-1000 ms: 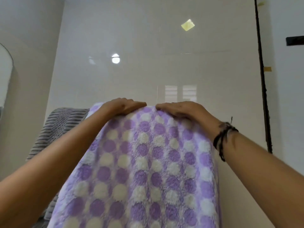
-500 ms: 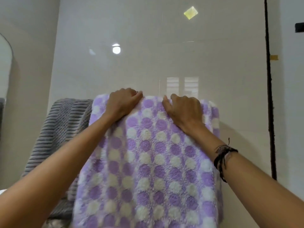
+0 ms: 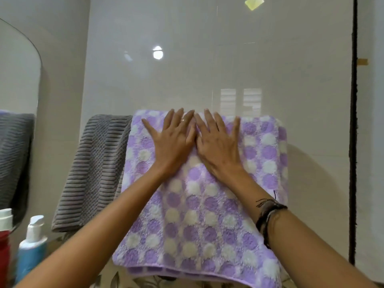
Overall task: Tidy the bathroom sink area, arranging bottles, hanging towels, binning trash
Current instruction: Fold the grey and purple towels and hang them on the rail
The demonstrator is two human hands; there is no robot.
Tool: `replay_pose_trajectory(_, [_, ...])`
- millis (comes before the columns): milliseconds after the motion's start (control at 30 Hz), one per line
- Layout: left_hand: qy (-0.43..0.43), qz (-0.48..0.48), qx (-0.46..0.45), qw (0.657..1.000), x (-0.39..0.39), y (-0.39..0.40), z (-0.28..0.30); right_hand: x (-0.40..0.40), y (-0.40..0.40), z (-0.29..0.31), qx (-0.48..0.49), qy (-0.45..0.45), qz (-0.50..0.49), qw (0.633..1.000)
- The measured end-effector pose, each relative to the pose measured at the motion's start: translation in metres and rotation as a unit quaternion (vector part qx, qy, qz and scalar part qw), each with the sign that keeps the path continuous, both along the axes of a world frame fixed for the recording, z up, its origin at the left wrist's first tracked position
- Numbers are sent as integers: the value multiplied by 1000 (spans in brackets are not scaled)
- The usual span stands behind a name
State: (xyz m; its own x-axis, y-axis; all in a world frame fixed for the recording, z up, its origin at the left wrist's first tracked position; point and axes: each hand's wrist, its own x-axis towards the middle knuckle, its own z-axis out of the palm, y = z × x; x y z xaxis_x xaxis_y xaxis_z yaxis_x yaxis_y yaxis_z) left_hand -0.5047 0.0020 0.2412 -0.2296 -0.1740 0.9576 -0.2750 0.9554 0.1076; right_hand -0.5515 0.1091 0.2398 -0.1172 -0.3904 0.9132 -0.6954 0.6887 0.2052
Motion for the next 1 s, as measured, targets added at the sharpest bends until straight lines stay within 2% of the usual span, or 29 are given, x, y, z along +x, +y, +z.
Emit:
replay_pose_trajectory(100, [20, 46, -41, 998, 3, -30, -19, -20, 10, -15, 17, 34, -18, 999])
replay_pose_trajectory(267, [18, 18, 21, 999, 18, -62, -34, -23, 22, -30, 19, 20, -47, 999])
replay_pose_trajectory(400, [7, -67, 113, 991, 44, -84, -70, -15, 30, -51, 21, -38, -43, 998])
replay_pose_trajectory(500, [-10, -147, 128, 981, 60, -88, -101, -1, 26, -62, 26, -104, -27, 994])
replay_pose_trajectory(600, [-7, -217, 175, 960, 71, -86, -124, 19, 14, -66, 17, -107, 49, 993])
replay_pose_trajectory(667, [21, -293, 235, 927, 75, -82, -136, 30, 3, -68, 37, -67, 91, 993])
replay_pose_trajectory(767, [47, -374, 327, 867, 77, -84, -151, 42, -20, -77, 106, -21, 95, 990])
replay_pose_trajectory(867, [43, -363, 350, 863, 78, -89, -160, 38, -37, -94, 178, 1, 60, 982])
replay_pose_trajectory(1000, [24, -351, 374, 858, 78, -92, -161, 25, -40, -120, 211, 18, 38, 977])
